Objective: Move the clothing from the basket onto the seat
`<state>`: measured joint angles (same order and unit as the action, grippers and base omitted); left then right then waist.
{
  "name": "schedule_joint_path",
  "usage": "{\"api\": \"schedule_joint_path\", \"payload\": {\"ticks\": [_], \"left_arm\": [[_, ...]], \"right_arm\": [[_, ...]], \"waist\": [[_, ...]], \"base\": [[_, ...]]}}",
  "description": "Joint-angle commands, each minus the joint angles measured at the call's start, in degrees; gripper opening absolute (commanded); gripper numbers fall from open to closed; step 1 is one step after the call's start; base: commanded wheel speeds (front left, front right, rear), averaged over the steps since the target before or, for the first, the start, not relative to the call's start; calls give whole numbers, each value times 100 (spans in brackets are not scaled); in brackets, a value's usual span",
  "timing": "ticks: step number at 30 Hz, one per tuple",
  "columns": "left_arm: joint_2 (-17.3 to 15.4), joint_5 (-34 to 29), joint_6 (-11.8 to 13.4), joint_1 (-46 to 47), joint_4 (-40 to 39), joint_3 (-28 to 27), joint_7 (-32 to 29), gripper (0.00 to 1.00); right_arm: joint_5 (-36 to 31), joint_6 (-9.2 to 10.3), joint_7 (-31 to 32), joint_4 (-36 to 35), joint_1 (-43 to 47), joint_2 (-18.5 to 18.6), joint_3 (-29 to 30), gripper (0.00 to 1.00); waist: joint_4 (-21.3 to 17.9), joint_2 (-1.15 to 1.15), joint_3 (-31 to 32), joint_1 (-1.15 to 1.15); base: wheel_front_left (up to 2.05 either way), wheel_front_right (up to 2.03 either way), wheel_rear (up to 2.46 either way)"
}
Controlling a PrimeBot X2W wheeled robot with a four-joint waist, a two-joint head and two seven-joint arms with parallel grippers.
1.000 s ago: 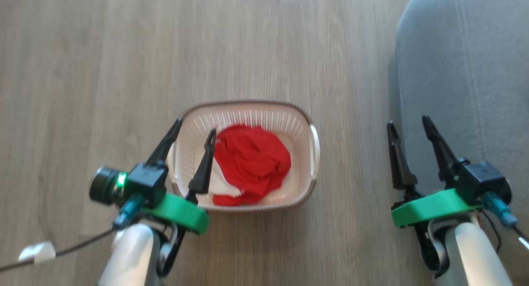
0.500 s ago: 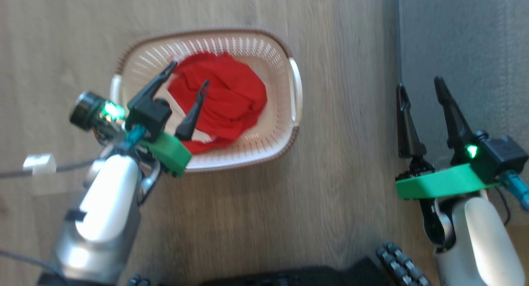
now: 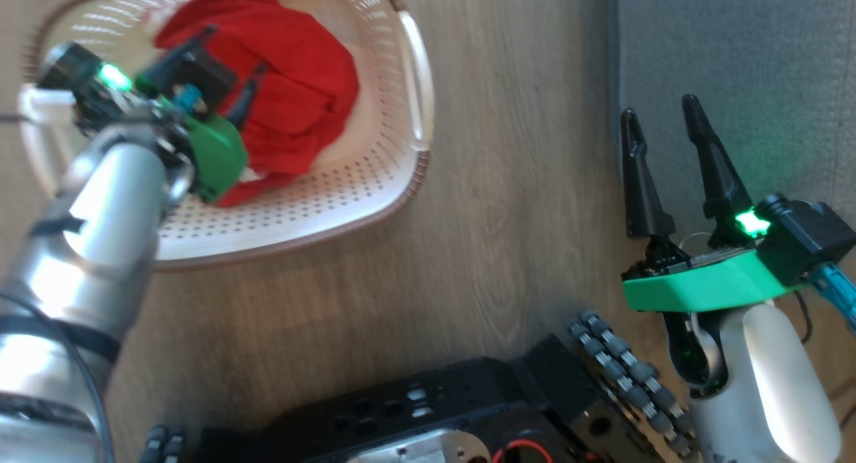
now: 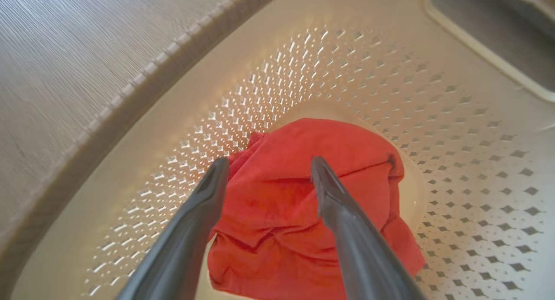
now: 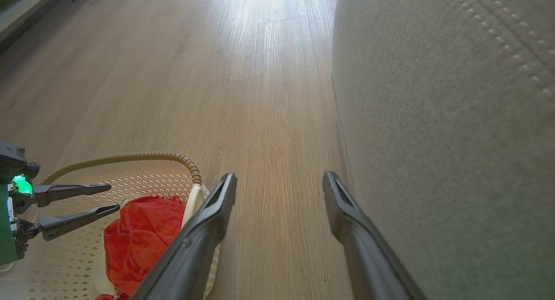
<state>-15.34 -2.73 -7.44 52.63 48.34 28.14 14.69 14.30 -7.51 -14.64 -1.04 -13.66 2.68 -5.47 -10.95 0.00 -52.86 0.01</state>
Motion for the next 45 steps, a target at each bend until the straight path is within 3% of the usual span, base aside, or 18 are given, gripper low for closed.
{"api": "schedule_joint_path", "payload": {"ticks": [1, 13, 20, 29, 35, 45], "left_arm": [[-305, -17, -3, 195, 253, -21, 30, 100], [-382, -319, 61, 1329, 2090, 485, 16, 100], [-355, -599, 231, 1593, 2370, 812, -90, 100], [-170, -609, 68, 1668, 2527, 1080, -747, 100], [21, -374, 0, 1455, 2555, 1388, -1409, 100], [62, 727, -3, 1224, 2561, 2467, -2411, 100]], "right_arm": [[93, 2, -36, -189, 72, 20, -184, 100], [303, 2, -36, -225, 199, 20, -461, 100], [325, 2, -36, -242, 252, 20, -572, 100], [335, 2, -36, -314, 427, 20, -640, 100], [343, 2, -36, -338, 501, 20, -718, 100], [324, 2, -36, -348, 510, 20, -733, 100]], "waist": [[-348, 0, -372, -1], [-626, 0, -567, -1], [-704, 0, -594, -1], [-799, 0, -584, -1], [-810, 0, -562, -1], [-786, 0, -577, -1]], "base": [[0, 0, 0], [0, 0, 0], [0, 0, 0], [0, 0, 0], [0, 0, 0], [0, 0, 0]]}}
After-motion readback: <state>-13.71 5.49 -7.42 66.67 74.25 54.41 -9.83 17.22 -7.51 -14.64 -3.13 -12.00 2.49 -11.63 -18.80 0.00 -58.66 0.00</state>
